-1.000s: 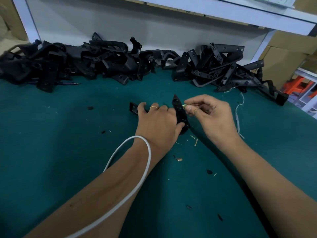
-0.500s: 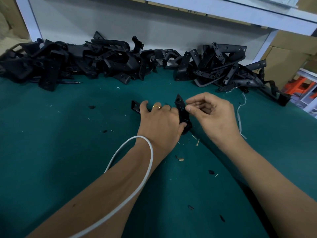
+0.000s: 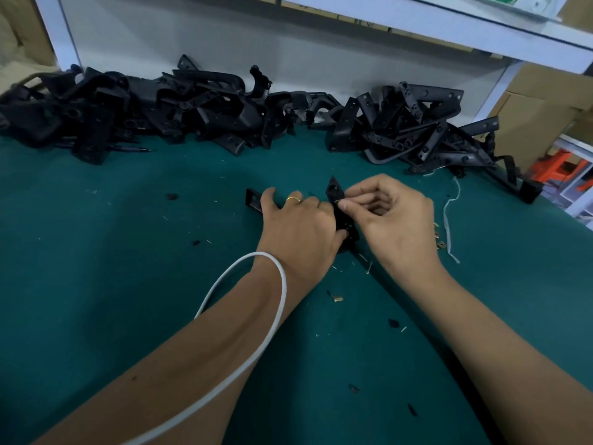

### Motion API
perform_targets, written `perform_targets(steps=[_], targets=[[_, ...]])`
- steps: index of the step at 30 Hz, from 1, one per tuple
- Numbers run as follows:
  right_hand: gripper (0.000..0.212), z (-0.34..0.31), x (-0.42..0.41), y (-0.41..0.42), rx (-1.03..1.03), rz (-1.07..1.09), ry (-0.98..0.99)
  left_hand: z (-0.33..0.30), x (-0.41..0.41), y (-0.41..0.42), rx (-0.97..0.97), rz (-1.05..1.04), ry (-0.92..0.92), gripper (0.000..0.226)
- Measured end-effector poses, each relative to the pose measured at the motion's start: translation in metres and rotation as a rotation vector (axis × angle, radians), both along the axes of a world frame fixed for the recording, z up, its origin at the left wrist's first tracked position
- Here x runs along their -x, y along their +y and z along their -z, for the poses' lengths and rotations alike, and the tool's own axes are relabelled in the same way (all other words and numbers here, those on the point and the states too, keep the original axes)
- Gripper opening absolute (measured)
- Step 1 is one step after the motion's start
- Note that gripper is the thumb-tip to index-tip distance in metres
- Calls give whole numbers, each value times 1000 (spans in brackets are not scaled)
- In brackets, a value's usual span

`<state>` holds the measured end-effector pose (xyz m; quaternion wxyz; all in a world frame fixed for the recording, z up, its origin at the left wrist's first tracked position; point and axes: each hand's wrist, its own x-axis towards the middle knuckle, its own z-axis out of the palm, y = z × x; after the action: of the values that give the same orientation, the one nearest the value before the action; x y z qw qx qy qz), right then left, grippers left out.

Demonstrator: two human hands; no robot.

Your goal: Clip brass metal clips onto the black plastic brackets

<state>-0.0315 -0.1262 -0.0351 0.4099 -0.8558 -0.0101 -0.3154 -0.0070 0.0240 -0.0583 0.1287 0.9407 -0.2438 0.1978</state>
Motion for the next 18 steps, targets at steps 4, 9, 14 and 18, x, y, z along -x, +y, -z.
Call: perform_targets(steps=[4,9,14,18], targets=[[30,-8,5,2,94,26,67,0,-2,1,18,11,20,45],[6,-46,29,-54,95,-33,206,-2,-2,3,18,11,56,45],[6,-39,62,-85,354,-2,469,-2,-2,2,21,-5,55,44],[13,-25,63,-78,461,-32,537,-2,-1,2,38,4,51,44]])
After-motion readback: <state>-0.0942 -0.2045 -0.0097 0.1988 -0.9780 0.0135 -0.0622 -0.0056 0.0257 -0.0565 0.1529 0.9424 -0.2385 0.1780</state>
